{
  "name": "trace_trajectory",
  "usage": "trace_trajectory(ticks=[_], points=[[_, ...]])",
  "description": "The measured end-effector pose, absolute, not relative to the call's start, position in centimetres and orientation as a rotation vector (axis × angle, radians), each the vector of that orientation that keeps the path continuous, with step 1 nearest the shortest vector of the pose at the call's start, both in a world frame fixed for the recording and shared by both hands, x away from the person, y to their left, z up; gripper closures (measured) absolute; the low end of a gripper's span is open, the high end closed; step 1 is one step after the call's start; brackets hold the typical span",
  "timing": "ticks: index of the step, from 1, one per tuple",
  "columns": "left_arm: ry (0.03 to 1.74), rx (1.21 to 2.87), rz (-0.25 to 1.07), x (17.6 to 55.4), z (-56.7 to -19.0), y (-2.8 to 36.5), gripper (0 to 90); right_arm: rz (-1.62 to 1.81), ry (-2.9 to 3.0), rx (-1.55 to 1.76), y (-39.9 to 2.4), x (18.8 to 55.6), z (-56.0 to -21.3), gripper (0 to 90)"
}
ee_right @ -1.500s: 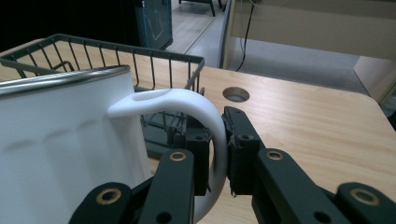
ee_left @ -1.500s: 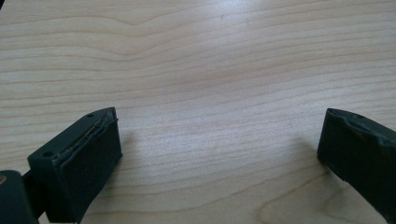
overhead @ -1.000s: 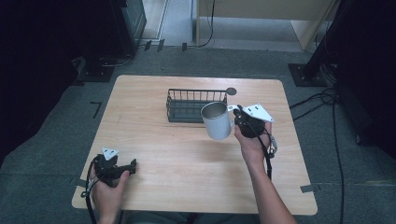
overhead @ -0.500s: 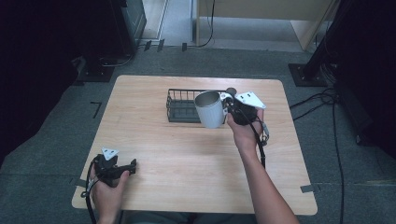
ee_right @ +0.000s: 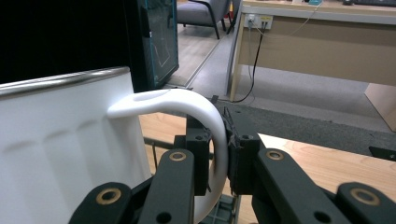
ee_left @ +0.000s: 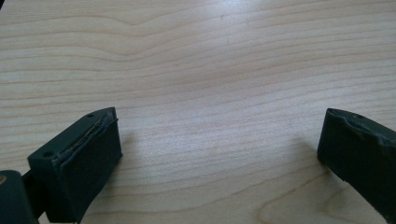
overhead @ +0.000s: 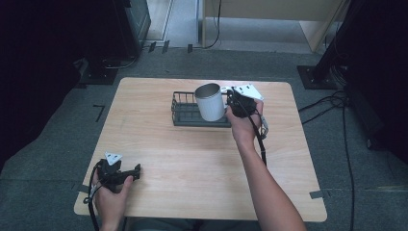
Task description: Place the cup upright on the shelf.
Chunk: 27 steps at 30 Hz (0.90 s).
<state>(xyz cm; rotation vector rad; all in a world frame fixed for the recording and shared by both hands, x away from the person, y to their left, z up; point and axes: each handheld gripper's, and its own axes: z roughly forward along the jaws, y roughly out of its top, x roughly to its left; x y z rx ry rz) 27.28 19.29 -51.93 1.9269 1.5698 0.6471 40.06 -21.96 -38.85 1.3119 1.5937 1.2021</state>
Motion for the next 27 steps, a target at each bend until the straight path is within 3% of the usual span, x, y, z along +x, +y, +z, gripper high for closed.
trace_trajectory(ticks=[27], points=[[1.563, 1.929, 0.643, 27.3, -51.9, 19.2, 0.0, 1.160, 1.526, 1.394, -18.3, 45.3, -40.3, 81.2]])
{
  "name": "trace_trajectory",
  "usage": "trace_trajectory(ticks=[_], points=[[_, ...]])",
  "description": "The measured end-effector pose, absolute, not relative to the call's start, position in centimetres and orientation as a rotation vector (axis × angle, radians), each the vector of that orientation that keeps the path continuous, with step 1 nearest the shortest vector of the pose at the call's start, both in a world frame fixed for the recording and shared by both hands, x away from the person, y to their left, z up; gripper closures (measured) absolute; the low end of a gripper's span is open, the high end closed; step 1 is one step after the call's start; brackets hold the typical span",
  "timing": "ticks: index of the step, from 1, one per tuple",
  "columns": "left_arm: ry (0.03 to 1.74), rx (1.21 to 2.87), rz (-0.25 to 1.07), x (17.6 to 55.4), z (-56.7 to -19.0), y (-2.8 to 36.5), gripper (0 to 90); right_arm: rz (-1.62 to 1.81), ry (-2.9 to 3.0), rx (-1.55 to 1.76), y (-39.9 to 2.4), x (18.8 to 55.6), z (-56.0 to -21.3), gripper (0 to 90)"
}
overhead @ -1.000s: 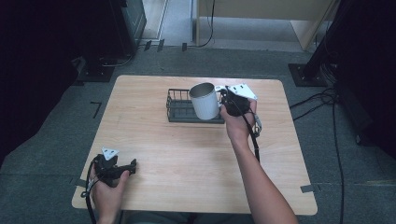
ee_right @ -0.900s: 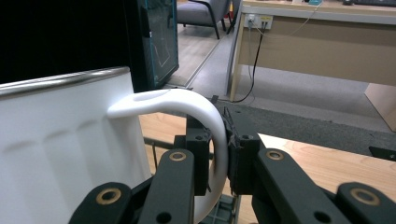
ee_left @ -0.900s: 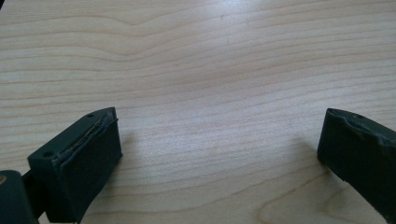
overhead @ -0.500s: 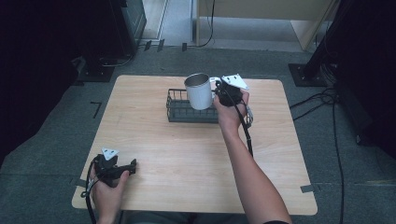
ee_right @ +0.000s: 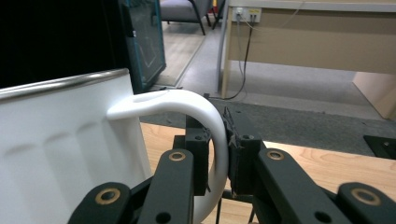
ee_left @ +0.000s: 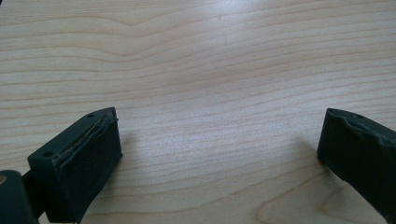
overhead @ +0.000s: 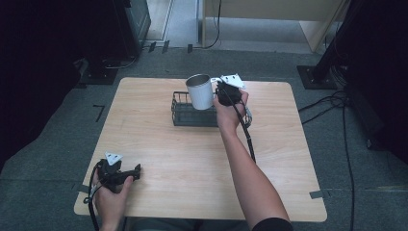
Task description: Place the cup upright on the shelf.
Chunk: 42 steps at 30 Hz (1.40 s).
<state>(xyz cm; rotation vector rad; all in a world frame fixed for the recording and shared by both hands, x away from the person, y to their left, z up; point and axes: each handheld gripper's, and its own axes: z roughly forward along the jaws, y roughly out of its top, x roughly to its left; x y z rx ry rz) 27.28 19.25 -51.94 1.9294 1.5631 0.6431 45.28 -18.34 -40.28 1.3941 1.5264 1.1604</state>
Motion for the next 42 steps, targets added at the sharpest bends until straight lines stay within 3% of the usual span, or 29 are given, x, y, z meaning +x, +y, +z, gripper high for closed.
trace_trajectory(ticks=[13, 28, 42], points=[[1.556, 1.937, 0.638, 27.3, -51.9, 19.2, 0.0, 1.100, 1.465, 1.400, -17.1, 45.6, -42.3, 79.3], [1.554, 1.939, 0.636, 27.3, -51.9, 19.2, 0.0, 1.188, 1.610, 1.372, -18.8, 44.1, -43.7, 73.0], [1.554, 1.939, 0.637, 27.3, -51.9, 19.2, 0.0, 1.158, 1.739, 1.416, -21.3, 42.6, -44.1, 34.3]])
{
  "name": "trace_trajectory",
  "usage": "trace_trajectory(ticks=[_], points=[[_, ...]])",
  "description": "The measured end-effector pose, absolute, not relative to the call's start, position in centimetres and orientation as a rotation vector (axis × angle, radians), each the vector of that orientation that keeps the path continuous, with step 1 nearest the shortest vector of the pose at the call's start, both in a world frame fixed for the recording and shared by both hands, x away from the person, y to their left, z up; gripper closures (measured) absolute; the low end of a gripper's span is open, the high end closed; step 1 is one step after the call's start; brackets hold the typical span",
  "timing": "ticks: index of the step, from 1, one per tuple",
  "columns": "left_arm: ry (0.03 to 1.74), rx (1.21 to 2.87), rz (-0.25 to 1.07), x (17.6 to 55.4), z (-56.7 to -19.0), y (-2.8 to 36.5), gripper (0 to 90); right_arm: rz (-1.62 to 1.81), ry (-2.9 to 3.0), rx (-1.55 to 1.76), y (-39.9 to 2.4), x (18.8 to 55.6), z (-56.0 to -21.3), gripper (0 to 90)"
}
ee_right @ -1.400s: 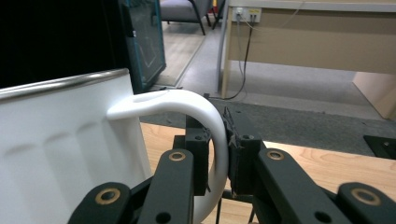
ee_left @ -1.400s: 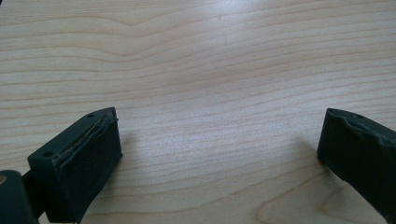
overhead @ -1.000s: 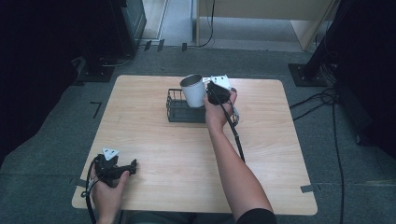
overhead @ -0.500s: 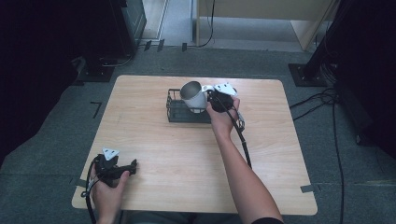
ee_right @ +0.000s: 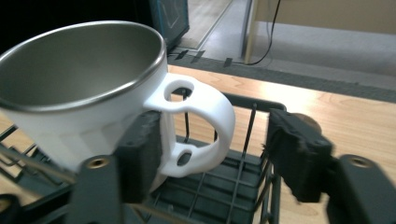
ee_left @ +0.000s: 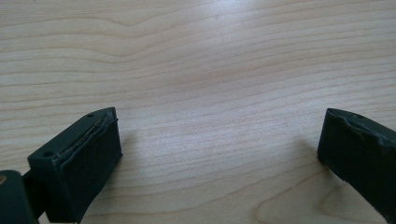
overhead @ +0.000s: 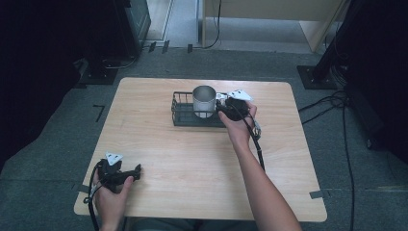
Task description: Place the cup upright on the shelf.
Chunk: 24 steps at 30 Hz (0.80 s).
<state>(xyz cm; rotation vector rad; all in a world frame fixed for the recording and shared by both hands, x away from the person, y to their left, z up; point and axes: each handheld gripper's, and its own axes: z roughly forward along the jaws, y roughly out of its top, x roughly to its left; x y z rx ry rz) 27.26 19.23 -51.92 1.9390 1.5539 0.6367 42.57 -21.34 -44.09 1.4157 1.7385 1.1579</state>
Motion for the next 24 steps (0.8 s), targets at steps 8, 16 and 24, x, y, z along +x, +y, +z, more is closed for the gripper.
trace_trajectory(ticks=[8, 16, 24], points=[[1.553, 1.939, 0.636, 27.3, -51.9, 19.2, 0.0, 1.175, 1.762, 1.411, -22.7, 41.5, -43.4, 22.3], [1.554, 1.939, 0.636, 27.3, -51.9, 19.2, 0.0, 1.195, 1.765, 1.433, -25.2, 39.6, -43.4, 13.0], [1.553, 1.940, 0.637, 27.3, -51.9, 19.2, 0.0, 1.195, 1.777, 1.415, -27.0, 37.5, -43.9, 12.7]])
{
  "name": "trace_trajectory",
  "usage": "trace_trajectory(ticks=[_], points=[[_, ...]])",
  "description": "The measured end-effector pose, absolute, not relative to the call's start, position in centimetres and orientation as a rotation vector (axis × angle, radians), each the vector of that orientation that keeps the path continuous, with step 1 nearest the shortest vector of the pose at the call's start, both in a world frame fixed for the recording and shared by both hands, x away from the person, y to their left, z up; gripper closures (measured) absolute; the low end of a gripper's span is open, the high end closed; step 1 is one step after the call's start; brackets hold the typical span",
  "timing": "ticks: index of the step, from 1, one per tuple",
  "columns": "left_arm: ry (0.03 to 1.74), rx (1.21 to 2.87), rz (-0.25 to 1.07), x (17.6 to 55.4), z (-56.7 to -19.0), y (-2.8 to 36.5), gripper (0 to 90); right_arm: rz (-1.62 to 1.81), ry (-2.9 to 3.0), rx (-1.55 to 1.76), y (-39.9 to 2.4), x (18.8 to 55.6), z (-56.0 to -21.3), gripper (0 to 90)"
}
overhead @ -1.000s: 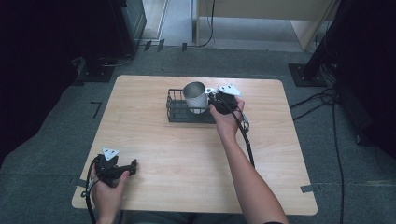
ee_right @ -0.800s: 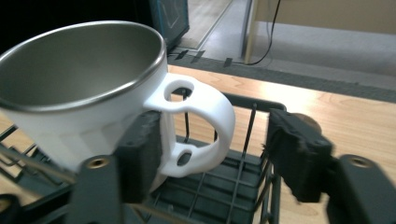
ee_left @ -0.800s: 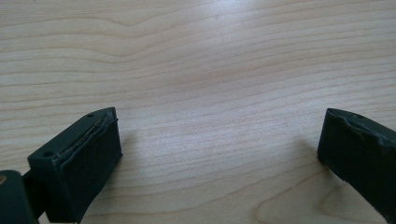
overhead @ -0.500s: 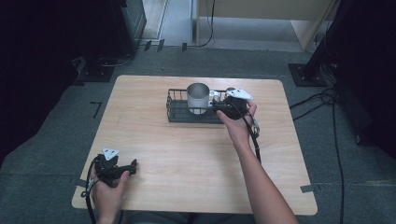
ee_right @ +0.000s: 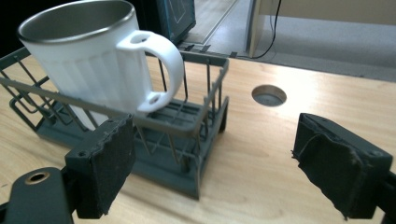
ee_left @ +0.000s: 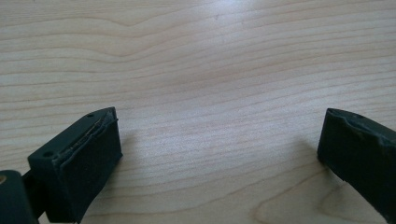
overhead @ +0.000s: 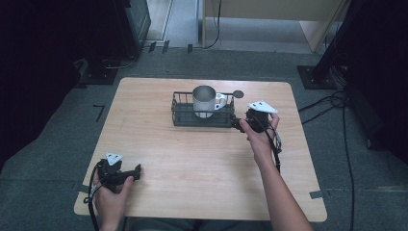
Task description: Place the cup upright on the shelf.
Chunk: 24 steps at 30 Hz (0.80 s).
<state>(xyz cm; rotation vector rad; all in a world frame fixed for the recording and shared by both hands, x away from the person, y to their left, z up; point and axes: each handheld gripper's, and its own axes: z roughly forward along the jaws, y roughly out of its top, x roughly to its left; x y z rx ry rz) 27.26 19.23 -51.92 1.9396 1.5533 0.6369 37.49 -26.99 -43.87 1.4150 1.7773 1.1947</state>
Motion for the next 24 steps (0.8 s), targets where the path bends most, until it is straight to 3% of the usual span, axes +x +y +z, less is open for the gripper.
trace_trajectory(ticks=[13, 24], points=[[1.554, 1.939, 0.637, 27.3, -51.9, 19.2, 0.0, 1.164, 1.793, 1.464, -30.5, 34.5, -45.5, 12.3], [1.552, 1.941, 0.637, 27.3, -51.9, 19.2, 0.0, 1.142, 1.808, 1.502, -33.4, 32.0, -47.3, 2.4]])
